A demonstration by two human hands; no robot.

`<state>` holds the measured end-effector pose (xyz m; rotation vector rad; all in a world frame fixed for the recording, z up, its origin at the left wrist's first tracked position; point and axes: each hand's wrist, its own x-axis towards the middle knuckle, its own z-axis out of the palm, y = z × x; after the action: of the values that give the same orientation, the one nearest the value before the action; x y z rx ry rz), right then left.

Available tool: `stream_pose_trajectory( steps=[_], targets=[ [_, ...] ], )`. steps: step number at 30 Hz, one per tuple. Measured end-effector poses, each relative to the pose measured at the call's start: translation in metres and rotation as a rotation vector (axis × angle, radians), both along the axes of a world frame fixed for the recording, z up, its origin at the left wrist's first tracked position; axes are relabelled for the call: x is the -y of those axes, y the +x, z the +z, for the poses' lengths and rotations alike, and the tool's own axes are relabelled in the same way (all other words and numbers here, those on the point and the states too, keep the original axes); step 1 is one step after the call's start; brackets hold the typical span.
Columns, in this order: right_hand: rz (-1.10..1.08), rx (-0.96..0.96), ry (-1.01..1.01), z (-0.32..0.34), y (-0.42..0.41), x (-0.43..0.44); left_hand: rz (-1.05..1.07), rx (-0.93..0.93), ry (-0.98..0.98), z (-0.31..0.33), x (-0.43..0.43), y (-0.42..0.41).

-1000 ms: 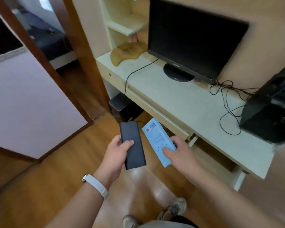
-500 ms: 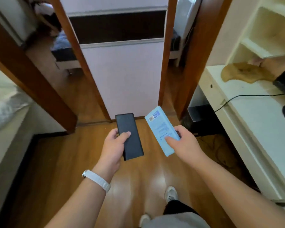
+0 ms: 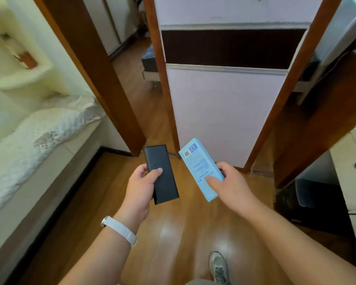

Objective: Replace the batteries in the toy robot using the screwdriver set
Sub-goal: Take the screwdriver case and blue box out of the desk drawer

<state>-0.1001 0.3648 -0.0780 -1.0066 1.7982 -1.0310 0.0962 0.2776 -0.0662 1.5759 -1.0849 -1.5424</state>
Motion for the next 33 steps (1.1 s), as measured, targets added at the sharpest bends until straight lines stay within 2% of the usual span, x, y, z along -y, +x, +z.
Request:
stream_pose_trajectory(
  steps=[6, 17, 29, 33],
  targets=[
    [0.218, 0.021, 0.011, 0.005, -0.012, 0.069, 0.187, 0.012, -0.025, 0.013, 0.013, 0.007],
    [0.614, 0.060, 0.044, 0.008, 0.083, 0.167, 0.585, 0.041, -0.023, 0.007, 0.034, 0.114],
    [0.717, -0.169, -0.026, 0.022, 0.215, 0.308, 0.695, -0.111, -0.041, -0.004, 0.159, 0.245],
    [0.742, -0.174, -0.042, 0.022, 0.263, 0.347, 0.702, -0.150, -0.051, -0.005, 0.198, 0.296]
  ],
)
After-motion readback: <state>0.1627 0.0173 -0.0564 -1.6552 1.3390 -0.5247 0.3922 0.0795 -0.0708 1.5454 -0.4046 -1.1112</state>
